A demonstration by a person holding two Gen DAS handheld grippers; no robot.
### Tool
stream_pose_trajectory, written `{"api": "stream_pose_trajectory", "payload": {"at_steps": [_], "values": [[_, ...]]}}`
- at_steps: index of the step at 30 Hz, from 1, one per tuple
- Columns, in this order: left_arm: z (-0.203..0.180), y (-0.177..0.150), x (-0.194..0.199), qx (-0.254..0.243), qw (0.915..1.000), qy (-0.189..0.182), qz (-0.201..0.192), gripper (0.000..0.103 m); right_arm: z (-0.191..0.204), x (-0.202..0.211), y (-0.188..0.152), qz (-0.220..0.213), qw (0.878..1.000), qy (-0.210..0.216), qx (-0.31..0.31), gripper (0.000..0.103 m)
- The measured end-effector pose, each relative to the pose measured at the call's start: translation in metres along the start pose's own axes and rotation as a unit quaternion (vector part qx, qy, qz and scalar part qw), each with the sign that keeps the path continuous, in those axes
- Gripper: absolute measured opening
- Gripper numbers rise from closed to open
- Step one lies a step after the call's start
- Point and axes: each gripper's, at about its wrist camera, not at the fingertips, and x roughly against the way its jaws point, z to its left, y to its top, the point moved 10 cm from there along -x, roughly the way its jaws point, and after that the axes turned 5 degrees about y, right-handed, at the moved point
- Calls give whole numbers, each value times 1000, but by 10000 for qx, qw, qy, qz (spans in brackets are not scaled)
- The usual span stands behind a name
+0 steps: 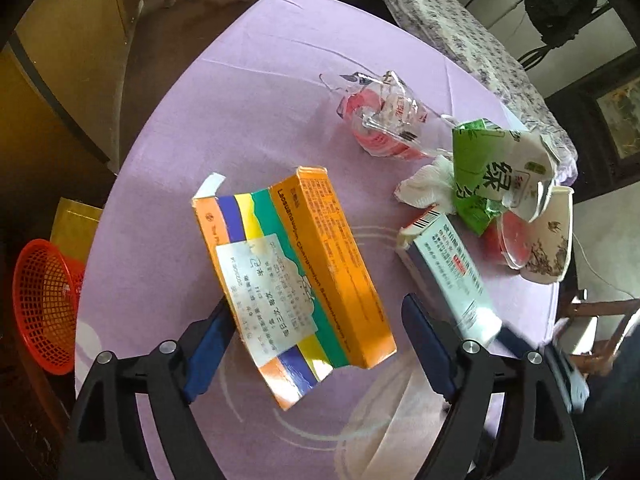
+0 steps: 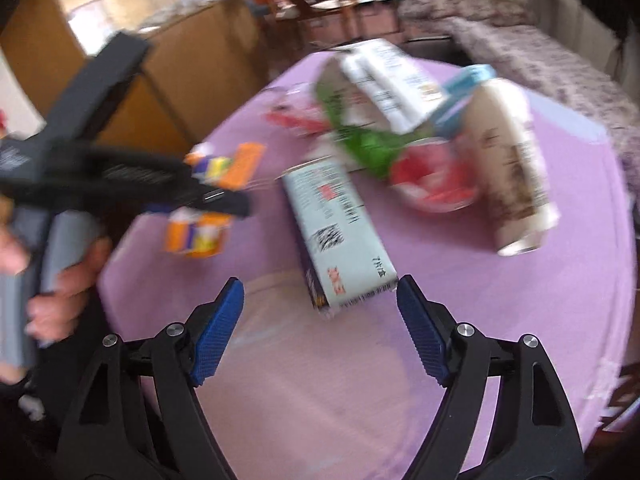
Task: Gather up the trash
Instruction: 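Grasp the orange-striped box with the left tool while the right tool grasps the white medicine box, then carry both boxes in the tools over the red wastebasket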
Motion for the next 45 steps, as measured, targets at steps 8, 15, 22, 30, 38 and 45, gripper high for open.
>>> {"api": "stream_pose_trajectory", "payload": {"at_steps": [8,15,22,30,38,45], "values": [[-4,10,-5,-503,9957,733,-242,68,-3,8,-3,-115,9997,-181,-105,77],[1,-2,4,-572,9969,492,-222,63,-12,4,2,-164,9986,-496,-130,77],[19,-19,20,-623,9959,343,-560,63,-15,-18,6,62,9930,-1169,163,77],[34,-30,36,-653,9953,65,-717,63,-7,-31,15,137,9878,-1538,227,57],[43,-38,54,-641,9938,43,-908,63,-8,-26,14,59,9858,-1678,86,47],[51,-45,74,-565,9927,-30,-1063,63,10,-5,8,-218,9894,-1434,-48,45]]}}
